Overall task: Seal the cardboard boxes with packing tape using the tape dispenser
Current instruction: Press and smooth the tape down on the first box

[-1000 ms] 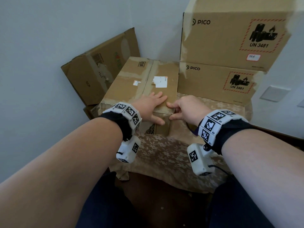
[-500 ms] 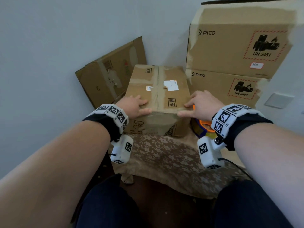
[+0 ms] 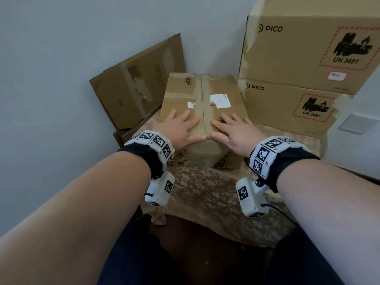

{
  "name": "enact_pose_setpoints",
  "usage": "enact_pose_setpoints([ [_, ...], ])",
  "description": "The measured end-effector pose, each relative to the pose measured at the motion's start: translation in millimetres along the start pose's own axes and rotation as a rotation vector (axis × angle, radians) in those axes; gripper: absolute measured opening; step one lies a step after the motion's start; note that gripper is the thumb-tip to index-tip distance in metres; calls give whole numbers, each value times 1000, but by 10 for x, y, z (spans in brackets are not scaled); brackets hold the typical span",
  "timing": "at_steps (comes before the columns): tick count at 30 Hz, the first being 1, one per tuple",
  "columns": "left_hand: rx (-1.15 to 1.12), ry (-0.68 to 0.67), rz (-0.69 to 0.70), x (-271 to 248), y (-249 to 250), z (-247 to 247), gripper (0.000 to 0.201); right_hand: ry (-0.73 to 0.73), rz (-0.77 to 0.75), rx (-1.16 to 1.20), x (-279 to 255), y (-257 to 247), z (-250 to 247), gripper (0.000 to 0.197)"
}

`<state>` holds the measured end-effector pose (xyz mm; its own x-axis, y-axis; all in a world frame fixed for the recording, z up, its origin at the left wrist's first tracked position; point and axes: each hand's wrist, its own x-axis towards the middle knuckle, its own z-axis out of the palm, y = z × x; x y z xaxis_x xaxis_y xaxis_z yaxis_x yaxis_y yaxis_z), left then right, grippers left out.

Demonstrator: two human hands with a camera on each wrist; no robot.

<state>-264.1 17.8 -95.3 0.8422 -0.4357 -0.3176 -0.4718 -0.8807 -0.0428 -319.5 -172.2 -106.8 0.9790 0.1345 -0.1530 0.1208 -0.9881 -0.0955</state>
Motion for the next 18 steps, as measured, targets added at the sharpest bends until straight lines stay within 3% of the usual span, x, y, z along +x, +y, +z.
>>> enact_pose_setpoints([
  [8,17,116,-38,56,47,99,90,117,5,-37,64,65,215,66],
  [18,27,88,-48,30,47,85,109,38,15,-57,48,39,166,85],
])
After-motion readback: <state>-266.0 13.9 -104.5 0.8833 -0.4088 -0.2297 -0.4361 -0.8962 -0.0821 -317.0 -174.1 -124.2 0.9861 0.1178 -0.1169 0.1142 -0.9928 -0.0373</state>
